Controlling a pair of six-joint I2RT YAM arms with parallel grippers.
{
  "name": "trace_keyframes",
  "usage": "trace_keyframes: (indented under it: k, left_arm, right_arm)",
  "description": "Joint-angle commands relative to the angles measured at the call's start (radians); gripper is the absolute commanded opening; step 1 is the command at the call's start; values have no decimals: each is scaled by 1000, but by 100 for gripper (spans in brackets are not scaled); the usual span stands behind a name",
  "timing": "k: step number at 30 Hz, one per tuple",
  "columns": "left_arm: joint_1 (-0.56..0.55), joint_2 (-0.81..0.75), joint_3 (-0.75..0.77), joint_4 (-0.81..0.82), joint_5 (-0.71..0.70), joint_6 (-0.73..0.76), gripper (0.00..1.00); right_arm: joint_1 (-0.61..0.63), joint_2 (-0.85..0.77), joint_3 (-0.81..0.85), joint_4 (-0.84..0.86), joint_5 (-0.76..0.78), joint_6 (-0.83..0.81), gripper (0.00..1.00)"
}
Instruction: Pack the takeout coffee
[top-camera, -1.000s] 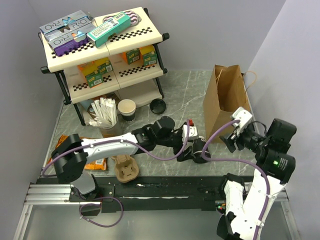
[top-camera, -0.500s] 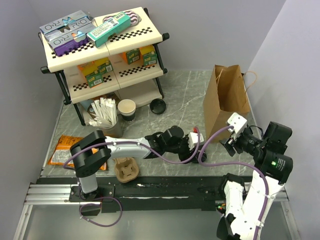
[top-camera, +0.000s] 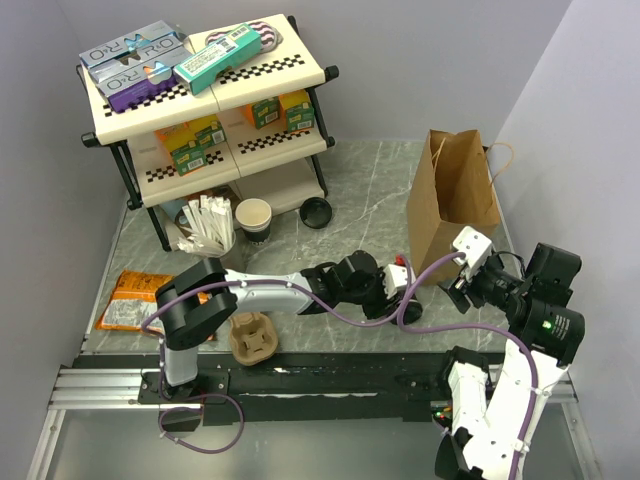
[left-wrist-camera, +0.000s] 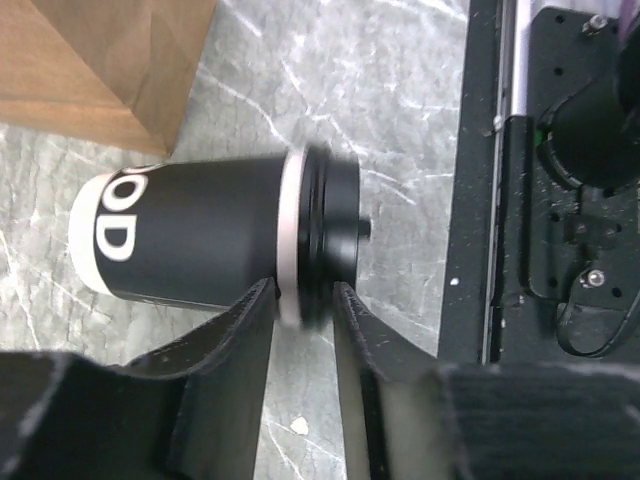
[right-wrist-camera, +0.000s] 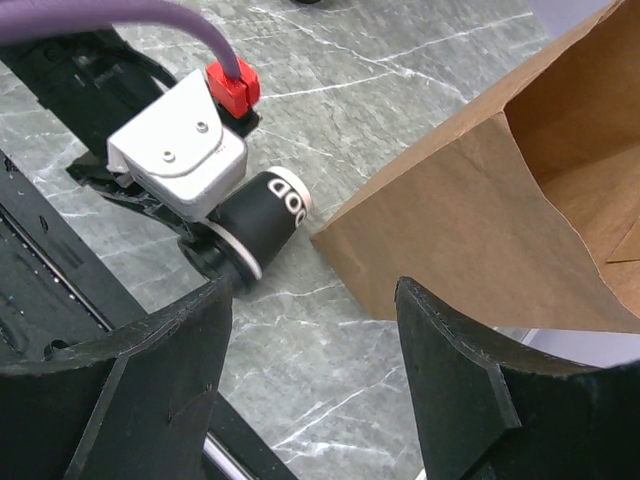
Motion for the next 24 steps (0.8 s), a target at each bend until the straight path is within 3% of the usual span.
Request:
trace_keyframes:
  k: [1, 10, 18, 21, 23, 24]
  left_arm:
    - [-11, 14, 43, -22, -30, 42, 32]
    - [-12, 30, 85, -58, -50, 44, 6]
    - [-4, 8, 103, -97, 37, 2, 1]
    - [41, -55, 56, -124, 140, 85, 28]
    - [74, -129, -30, -103, 207, 183, 71]
    - [78, -147, -47, -121, 230, 253, 99]
  right_arm:
    - [12, 11, -6, -128, -7, -8, 72]
    - [27, 30, -11, -111, -10, 6, 72]
    - [35, 39, 23, -139, -19, -31, 72]
    - [35, 36, 46, -176, -23, -86, 72]
    - [34, 31, 40, -210, -15, -117, 72]
    - [35, 31, 26, -216, -13, -131, 72]
